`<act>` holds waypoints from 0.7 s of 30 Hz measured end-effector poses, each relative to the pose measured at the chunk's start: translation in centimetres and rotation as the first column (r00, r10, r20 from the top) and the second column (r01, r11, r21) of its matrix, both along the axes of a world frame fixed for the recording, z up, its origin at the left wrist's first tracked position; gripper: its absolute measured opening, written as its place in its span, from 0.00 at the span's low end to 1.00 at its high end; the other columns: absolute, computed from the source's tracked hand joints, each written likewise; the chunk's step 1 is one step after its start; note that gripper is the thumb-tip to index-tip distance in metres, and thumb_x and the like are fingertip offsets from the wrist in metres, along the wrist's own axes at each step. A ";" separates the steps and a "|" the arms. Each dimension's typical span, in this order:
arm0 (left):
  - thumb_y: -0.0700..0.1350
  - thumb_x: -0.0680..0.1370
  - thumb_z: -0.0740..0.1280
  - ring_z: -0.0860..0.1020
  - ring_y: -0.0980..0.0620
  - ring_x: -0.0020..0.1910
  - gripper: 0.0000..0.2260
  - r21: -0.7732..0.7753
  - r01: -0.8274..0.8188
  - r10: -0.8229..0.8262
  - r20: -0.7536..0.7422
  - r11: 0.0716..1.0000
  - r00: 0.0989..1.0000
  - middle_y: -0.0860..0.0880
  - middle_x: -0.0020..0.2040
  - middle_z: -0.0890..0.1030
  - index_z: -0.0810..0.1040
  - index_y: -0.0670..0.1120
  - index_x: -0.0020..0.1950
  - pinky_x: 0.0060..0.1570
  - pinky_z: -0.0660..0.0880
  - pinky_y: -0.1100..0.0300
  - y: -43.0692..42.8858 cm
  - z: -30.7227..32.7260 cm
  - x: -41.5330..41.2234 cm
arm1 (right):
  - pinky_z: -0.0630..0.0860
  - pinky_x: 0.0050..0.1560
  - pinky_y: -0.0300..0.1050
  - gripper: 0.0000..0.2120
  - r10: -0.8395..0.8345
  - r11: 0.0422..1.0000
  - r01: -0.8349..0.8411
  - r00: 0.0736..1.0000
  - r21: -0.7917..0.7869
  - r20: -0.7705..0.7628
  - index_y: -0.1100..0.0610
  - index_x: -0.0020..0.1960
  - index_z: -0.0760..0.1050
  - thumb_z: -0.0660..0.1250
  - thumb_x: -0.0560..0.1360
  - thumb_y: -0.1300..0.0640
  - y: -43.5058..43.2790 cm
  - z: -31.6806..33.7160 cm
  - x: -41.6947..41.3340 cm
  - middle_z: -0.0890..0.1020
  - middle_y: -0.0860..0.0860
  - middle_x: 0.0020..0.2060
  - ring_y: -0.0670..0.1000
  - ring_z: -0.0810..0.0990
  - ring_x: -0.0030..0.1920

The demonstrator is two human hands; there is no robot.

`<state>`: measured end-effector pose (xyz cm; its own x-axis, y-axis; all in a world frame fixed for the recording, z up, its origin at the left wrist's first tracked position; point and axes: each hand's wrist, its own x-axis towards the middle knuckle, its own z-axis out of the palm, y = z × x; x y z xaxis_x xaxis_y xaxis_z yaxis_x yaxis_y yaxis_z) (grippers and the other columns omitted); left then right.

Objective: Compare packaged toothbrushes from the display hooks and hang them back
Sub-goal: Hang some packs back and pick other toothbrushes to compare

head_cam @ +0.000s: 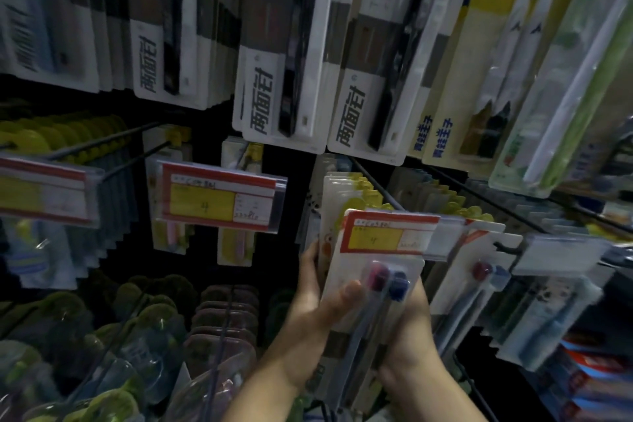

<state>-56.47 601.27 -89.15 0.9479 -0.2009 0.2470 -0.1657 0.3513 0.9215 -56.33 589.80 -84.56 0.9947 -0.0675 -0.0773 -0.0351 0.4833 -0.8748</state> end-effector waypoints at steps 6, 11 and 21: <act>0.80 0.48 0.74 0.77 0.78 0.51 0.54 0.017 -0.024 0.024 0.001 1.000 1.000 0.79 0.53 0.78 0.59 0.72 0.71 0.43 0.75 0.76 0.2 1.6 -1.7 | 0.77 0.47 0.55 0.29 0.015 1.000 -0.013 0.997 -0.023 0.076 0.52 0.54 0.82 0.60 0.63 0.35 0.0 0.2 -1.9 0.89 0.55 0.41 0.60 0.84 0.49; 0.76 0.51 0.79 0.82 0.58 0.61 0.58 -0.010 0.025 -0.025 -0.050 1.000 0.998 0.61 0.62 0.83 0.57 0.69 0.77 0.61 0.79 0.55 -0.2 1.6 -3.0 | 0.77 0.44 0.52 0.22 0.019 0.998 -0.016 0.999 -0.062 0.045 0.53 0.51 0.83 0.61 0.78 0.37 -0.6 0.5 -3.6 0.89 0.54 0.39 0.56 0.87 0.40; 0.71 0.53 0.81 0.84 0.50 0.61 0.60 -0.083 -0.016 0.006 -0.111 0.996 0.994 0.49 0.63 0.85 0.62 0.56 0.80 0.54 0.82 0.54 -1.2 3.1 -6.0 | 0.75 0.67 0.65 0.32 0.107 0.992 -0.102 0.992 -0.075 0.065 0.54 0.66 0.81 0.69 0.71 0.34 -1.0 2.5 -6.5 0.86 0.60 0.57 0.62 0.84 0.59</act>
<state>-62.42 600.03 -86.09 0.9724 -0.1735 0.1559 -0.0686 0.4262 0.9020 -62.82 588.83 -82.01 0.9994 0.0346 -0.0076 -0.0213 0.4161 -0.9091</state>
